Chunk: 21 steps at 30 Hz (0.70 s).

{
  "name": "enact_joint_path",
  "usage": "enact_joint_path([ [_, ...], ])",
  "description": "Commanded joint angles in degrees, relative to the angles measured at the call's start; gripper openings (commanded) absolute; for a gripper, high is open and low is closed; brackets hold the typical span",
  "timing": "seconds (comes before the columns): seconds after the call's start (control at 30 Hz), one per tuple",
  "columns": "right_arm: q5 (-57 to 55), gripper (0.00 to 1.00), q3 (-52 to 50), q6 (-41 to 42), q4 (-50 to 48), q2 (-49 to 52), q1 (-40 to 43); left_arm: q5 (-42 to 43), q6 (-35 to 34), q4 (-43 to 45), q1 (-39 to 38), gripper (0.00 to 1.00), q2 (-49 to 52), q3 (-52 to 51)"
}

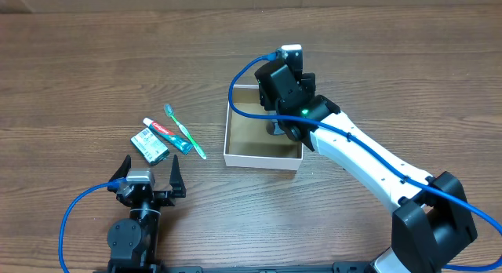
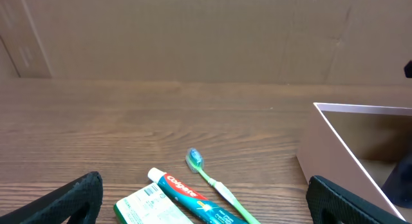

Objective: Pack container
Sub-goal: 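Carry the soap bottle into the box and release it, then move the right gripper to the blue razor and grasp it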

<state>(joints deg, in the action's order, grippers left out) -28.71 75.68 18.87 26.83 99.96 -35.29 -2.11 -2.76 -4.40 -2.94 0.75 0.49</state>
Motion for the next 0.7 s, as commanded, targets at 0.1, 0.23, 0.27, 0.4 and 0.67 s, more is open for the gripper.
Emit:
enact_joint_path([
  [0.1,-2.8,0.85,4.3,-2.8,-0.1,-7.6,0.0,0.5,1.1,0.2,0.4,1.0,-0.5,-0.2],
  [0.23,-2.9,0.84,4.8,-2.7,3.3,-16.1,0.7,0.5,1.1,0.2,0.4,1.0,-0.5,-0.2],
  [0.27,-3.7,0.83,4.8,-2.1,5.8,-18.3,1.3,0.5,1.1,0.2,0.4,1.0,-0.5,-0.2],
  [0.4,-4.2,0.83,4.8,2.4,19.2,-25.4,6.3,0.5,1.1,0.2,0.4,1.0,-0.5,-0.2],
  [0.67,11.4,1.0,4.2,5.4,38.2,-28.0,21.4,0.5,1.1,0.2,0.4,1.0,-0.5,-0.2],
])
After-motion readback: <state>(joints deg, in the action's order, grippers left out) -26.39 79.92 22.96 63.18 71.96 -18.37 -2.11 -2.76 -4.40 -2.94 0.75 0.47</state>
